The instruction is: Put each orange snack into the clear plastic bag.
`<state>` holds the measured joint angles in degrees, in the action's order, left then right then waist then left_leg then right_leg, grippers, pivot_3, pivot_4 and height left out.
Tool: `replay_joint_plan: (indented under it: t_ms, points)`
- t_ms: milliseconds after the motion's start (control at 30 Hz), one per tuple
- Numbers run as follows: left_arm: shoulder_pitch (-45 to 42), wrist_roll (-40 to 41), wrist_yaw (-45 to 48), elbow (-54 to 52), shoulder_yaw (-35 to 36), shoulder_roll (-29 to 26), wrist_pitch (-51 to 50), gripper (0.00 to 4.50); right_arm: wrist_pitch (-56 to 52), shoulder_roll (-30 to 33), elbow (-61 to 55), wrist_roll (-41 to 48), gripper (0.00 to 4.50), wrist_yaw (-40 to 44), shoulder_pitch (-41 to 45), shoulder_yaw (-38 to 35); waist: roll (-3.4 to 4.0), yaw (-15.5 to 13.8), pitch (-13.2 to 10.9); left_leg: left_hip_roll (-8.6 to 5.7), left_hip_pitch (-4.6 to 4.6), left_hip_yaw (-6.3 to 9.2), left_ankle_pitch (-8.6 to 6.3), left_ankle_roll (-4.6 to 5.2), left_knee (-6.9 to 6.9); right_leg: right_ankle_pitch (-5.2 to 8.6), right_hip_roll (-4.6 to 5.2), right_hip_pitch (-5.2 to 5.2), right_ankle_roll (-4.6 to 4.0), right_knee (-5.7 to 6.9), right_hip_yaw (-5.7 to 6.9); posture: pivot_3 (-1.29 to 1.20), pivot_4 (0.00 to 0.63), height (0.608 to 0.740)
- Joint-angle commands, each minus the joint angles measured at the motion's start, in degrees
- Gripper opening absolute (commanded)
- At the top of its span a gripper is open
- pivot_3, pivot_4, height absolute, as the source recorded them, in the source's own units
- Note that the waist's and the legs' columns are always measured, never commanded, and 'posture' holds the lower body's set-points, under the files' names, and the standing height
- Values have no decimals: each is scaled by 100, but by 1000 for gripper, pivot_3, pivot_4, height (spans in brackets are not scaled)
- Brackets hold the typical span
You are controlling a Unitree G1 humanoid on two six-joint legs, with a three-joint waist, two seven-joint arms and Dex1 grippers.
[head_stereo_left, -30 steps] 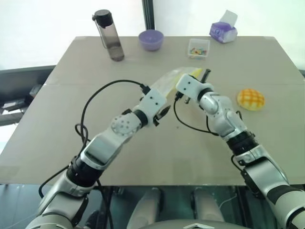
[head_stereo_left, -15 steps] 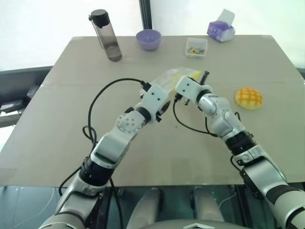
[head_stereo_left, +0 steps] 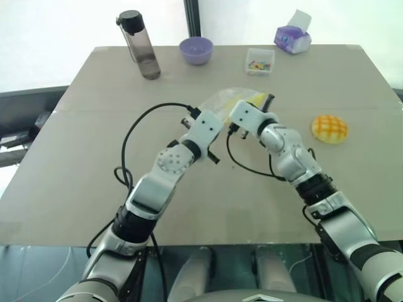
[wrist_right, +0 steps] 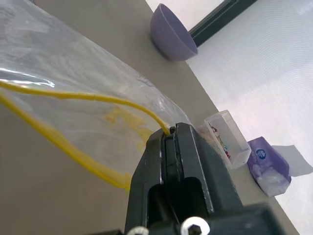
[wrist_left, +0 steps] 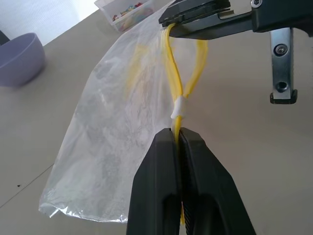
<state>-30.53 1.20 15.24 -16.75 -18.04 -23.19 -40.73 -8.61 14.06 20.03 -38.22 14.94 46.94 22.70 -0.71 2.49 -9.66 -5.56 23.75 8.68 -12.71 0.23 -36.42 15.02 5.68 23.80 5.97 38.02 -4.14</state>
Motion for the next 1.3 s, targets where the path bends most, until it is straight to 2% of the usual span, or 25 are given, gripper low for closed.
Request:
replay_joint_plan:
  t_ms: [33, 100, 200, 267, 300, 400, 567, 600, 633, 700, 733, 767, 833, 867, 1300]
  points:
    - [-32, -179, 55, -55, 79, -13, 77, 48, -199, -106, -200, 403, 0, 257, -24, -258, 0, -1, 0, 0, 0, 0, 0, 0, 0, 0, 0, 0, 0, 0, 0, 0, 150, 739]
    - [4, -226, 75, -41, 83, -5, 109, 48, -650, -226, -268, 1100, 0, 975, -99, -551, -1, 0, 1, 0, 0, 1, 0, 0, 0, 0, 0, -1, 0, 0, 0, 0, 150, 739]
    - [50, -307, 125, -34, 76, 6, 223, 0, -573, 14, -546, 981, 894, 967, -249, -487, 0, -8, 1, -1, 1, 4, 0, 1, -2, 0, 0, -2, 0, 0, 2, 0, 150, 739]
    - [87, -357, 120, 1, 112, 28, 398, 0, -613, 112, -758, 1014, 1848, 945, -362, -529, 0, -11, 1, -3, 3, 6, 0, 0, -2, 0, 3, -2, 0, -1, 4, 0, 150, 739]
    - [104, -382, 113, 25, 130, 37, 482, 0, -650, 139, -839, 1037, 2480, 923, -395, -555, -1, -11, 1, -3, 3, 6, 0, 1, -3, 0, 4, -1, 0, -1, 4, 0, 150, 739]
    - [181, -399, 52, 116, 242, 131, 767, 0, -1081, 76, -1239, 1527, 3936, 1122, -490, -911, 0, 2, 1, -1, 1, 5, 0, 0, -3, 0, 2, -1, 0, 2, 4, 0, 150, 739]
    - [254, -424, 19, 233, 382, 319, 1032, 0, -2165, -451, -1697, 2336, 3936, 962, -478, -1678, 0, -3, 2, 2, 1, 7, 0, 0, -7, 0, 1, -1, 0, 6, 4, 0, 150, 739]
    - [270, -446, 20, 268, 382, 339, 1071, 0, -2282, -518, -1755, 2440, 3290, 952, -494, -1736, 0, -3, 2, 2, 1, 7, 0, 0, -7, 0, 1, -2, 0, 6, 4, 0, 150, 739]
    - [281, -465, 23, 294, 383, 353, 1099, 0, -2367, -561, -1798, 2514, 3078, 944, -504, -1772, 0, -5, 2, 1, 1, 7, 0, 0, -7, -1, 2, -2, 0, 6, 4, 0, 150, 739]
    - [310, -519, 29, 310, 389, 375, 1138, 0, -2545, -631, -1936, 2657, 2191, 903, -515, -1814, 1, -2, 2, -1, 1, 7, 0, 0, -8, -1, 3, -2, 0, 7, 4, 0, 150, 739]
    - [312, -541, 28, 314, 395, 387, 1149, 0, -2624, -659, -2001, 2722, 1542, 875, -511, -1831, 1, -2, 2, -1, 2, 7, 0, 0, -8, -1, 3, -1, 0, 7, 4, 0, 150, 739]
    - [305, -549, 15, 315, 417, 417, 1149, 0, -2676, -674, -2047, 2769, 1250, 856, -509, -1829, 1, -2, 2, -1, 2, 7, 0, 0, -8, -1, 3, -1, 0, 7, 4, 0, 150, 739]
    - [291, -556, 6, 316, 454, 468, 1151, 0, -2713, -665, -2078, 2830, 265, 829, -508, -1782, 1, -5, 3, -1, 2, 7, 0, 0, -8, -1, 3, -1, 0, 8, 4, 0, 150, 739]
    - [289, -568, 14, 313, 461, 485, 1153, 0, -2724, -672, -2059, 2865, 82, 801, -506, -1768, 1, -3, 3, -1, 2, 7, 0, 0, -9, -1, 3, -1, 0, 8, 4, 0, 150, 739]
    - [333, -613, 143, 173, 402, 727, 1286, 0, -2314, -646, -1200, 3121, 82, 651, -329, -1556, 1, 5, 4, -1, 1, 6, 0, 0, -12, -1, 3, -1, 0, 12, 4, 0, 150, 739]
